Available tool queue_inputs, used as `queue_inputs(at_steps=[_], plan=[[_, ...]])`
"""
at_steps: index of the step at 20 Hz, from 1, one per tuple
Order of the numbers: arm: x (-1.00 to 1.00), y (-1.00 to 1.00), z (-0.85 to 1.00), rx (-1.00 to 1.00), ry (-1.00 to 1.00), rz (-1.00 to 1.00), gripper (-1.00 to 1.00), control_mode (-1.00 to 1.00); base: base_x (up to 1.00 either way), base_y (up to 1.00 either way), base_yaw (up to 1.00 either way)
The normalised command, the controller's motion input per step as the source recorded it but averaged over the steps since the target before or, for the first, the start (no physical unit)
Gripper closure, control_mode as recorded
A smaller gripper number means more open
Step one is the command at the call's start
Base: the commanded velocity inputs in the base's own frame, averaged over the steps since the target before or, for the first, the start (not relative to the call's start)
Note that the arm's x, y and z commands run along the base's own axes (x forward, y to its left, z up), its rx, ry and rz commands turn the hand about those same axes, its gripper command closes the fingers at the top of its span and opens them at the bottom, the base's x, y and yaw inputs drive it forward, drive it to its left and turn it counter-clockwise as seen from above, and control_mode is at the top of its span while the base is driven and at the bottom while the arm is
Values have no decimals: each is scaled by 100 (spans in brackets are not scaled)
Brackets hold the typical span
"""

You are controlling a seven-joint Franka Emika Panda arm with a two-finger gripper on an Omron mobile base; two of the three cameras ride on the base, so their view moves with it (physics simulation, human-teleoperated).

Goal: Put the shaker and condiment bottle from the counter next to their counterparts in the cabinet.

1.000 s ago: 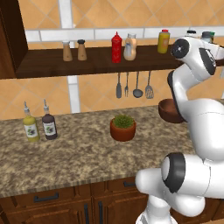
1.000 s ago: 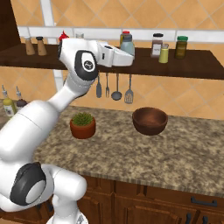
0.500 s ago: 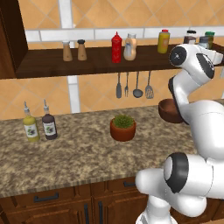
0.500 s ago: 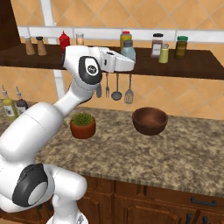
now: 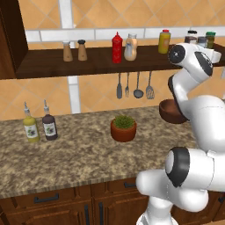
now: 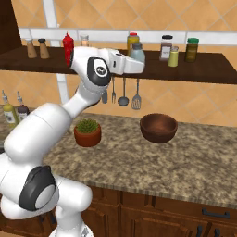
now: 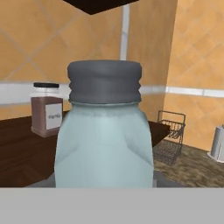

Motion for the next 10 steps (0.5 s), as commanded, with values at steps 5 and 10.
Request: queue_inputs(at_steps=[5, 10], plan=[[46, -12, -9, 1, 12, 0, 100, -100, 0, 0, 0], [34, -26, -15, 0, 1, 0, 100, -100, 0, 0, 0]])
